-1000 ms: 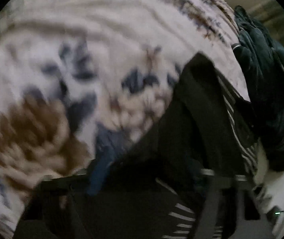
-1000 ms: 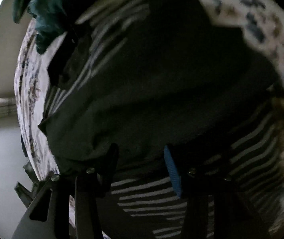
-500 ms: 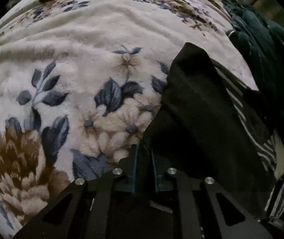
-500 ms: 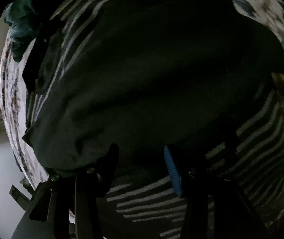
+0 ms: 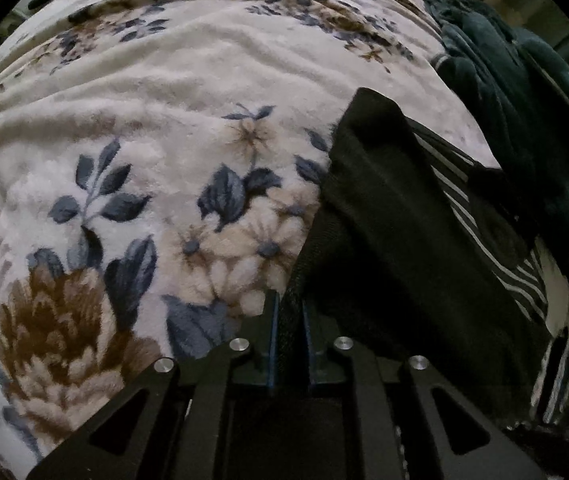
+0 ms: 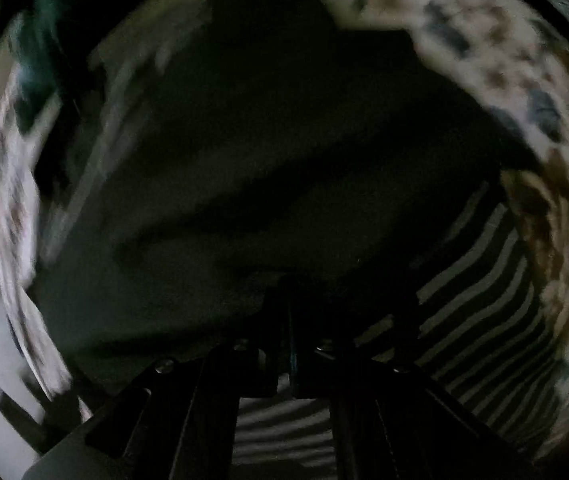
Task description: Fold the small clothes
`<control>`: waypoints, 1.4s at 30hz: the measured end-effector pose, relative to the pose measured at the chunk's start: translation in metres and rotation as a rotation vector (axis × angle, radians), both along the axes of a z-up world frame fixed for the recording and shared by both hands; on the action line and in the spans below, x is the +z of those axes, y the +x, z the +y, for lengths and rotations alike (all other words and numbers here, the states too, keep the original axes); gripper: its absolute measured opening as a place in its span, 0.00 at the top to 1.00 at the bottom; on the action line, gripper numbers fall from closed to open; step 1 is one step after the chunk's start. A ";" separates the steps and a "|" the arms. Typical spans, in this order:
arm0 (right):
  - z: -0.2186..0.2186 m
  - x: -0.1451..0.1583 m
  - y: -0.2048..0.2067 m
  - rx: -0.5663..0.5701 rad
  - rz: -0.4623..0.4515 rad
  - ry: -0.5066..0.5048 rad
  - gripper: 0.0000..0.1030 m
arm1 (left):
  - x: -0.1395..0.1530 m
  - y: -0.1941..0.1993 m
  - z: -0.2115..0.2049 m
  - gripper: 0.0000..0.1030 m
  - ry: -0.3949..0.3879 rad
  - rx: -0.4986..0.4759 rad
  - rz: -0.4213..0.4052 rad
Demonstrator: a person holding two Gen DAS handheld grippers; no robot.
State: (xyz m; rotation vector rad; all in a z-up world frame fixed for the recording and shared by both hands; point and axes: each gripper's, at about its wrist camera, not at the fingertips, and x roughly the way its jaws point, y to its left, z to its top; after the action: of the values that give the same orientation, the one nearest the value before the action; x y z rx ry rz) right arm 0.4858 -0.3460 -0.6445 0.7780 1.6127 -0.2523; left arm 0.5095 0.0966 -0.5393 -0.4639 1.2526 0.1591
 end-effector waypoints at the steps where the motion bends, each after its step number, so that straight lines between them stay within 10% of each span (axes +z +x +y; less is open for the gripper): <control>1: -0.002 0.003 0.001 0.014 0.004 0.023 0.96 | 0.010 -0.004 -0.001 0.87 0.010 -0.019 0.000; 5: -0.012 0.048 0.016 0.093 -0.107 -0.042 0.57 | 0.041 -0.007 -0.007 0.63 0.067 -0.049 -0.031; 7: -0.013 0.067 0.035 0.168 -0.175 -0.102 0.57 | 0.051 0.008 -0.013 0.47 0.097 -0.085 -0.075; 15: 0.023 0.024 0.136 0.729 -0.173 -0.320 0.56 | -0.008 0.115 -0.042 0.47 0.211 -0.267 -0.008; 19: 0.021 0.027 0.143 0.806 -0.215 -0.404 0.97 | -0.027 0.134 -0.042 0.44 0.240 -0.305 0.014; 27: -0.025 0.040 0.167 0.595 -0.254 -0.308 1.00 | -0.026 0.141 -0.035 0.43 0.238 -0.265 0.005; 32: -0.038 0.053 0.157 0.640 -0.256 -0.225 0.46 | 0.004 0.117 -0.037 0.44 0.225 -0.270 -0.047; 34: -0.035 0.044 0.155 0.730 -0.212 -0.224 0.45 | 0.007 0.114 -0.038 0.44 0.222 -0.279 -0.051; 36: -0.030 0.032 0.151 0.801 -0.169 -0.228 0.48 | 0.001 0.114 -0.043 0.44 0.236 -0.289 -0.036; 38: -0.022 0.024 0.141 0.877 -0.169 -0.276 0.97 | -0.009 0.118 -0.048 0.44 0.257 -0.309 -0.013; 42: -0.014 0.047 0.134 0.885 -0.284 -0.380 0.98 | -0.026 0.126 -0.045 0.44 0.269 -0.328 0.013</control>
State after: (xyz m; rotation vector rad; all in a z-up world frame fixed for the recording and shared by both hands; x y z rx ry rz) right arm 0.6198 -0.3596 -0.5977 -0.2158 1.4311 0.1853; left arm 0.6351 0.0513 -0.5650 -0.0228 1.2806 0.0509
